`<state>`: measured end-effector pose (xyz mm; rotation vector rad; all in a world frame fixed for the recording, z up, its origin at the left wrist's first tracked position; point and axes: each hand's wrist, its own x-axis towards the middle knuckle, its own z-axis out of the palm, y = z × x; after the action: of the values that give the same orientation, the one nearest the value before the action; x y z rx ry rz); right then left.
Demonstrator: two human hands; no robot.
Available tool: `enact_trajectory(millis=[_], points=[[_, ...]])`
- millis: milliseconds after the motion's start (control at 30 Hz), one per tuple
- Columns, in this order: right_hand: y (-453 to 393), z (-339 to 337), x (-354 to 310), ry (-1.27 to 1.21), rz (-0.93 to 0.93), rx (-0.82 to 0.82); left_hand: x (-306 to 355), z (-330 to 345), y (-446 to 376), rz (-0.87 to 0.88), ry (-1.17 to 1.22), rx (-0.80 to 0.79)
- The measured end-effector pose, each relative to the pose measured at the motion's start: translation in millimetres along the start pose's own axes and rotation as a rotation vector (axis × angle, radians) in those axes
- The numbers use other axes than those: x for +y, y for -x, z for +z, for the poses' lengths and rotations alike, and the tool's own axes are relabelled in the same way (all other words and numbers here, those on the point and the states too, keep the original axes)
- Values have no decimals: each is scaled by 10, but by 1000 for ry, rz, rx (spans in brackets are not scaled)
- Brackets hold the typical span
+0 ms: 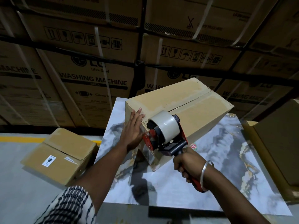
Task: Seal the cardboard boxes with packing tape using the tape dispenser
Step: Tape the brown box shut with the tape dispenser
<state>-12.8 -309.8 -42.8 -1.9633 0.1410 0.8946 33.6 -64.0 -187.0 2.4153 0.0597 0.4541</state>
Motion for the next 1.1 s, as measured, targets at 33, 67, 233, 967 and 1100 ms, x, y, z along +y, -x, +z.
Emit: enact_trajectory(millis=[33, 67, 233, 967, 1100], points=[[-19, 1, -22, 0, -3, 6, 21, -56, -30, -22, -28, -39], [-32, -4, -27, 0, -2, 14, 53, -117, -61, -34, -52, -63], [33, -42, 80, -14, -4, 4, 84, -202, -140, -32, -110, -103], [-55, -105, 694, -115, -67, 54, 186, 61, -8, 217, 150, -33], [-114, -78, 771, -141, -79, 68, 139, 108, -18, 243, 118, 26]])
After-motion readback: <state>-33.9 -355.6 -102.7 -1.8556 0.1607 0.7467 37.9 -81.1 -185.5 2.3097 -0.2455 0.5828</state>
